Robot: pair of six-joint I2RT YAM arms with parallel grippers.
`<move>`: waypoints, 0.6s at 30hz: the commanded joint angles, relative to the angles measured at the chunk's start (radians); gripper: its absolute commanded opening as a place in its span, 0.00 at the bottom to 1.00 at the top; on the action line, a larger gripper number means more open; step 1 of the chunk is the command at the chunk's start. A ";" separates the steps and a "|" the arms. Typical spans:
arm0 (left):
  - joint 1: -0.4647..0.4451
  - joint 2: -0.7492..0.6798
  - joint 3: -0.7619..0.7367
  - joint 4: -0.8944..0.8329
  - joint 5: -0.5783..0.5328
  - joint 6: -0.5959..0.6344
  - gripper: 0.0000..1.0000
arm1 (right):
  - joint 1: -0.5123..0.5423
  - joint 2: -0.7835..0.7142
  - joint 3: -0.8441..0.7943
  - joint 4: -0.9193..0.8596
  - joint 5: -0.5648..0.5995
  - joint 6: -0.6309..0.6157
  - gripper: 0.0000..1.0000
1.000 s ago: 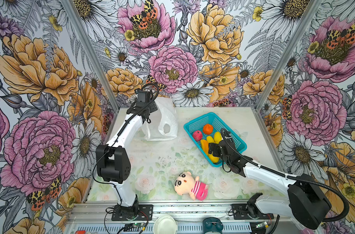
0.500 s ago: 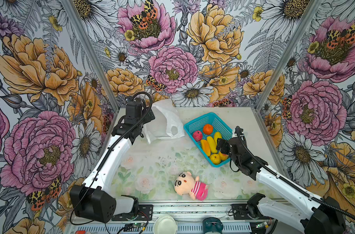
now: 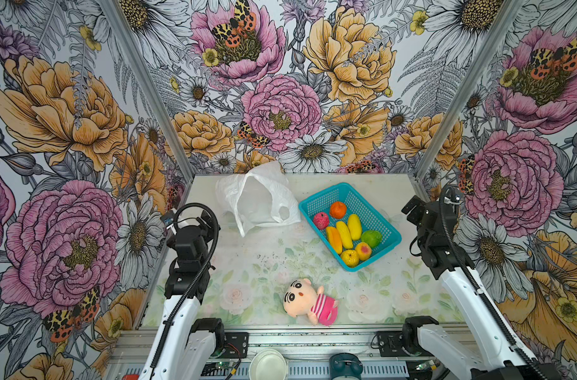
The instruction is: Untie the knot of the plastic bag and take out the fruit
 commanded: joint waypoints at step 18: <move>0.074 0.739 0.040 0.554 0.110 0.157 0.99 | -0.209 0.436 -0.414 0.875 -0.431 -0.077 0.99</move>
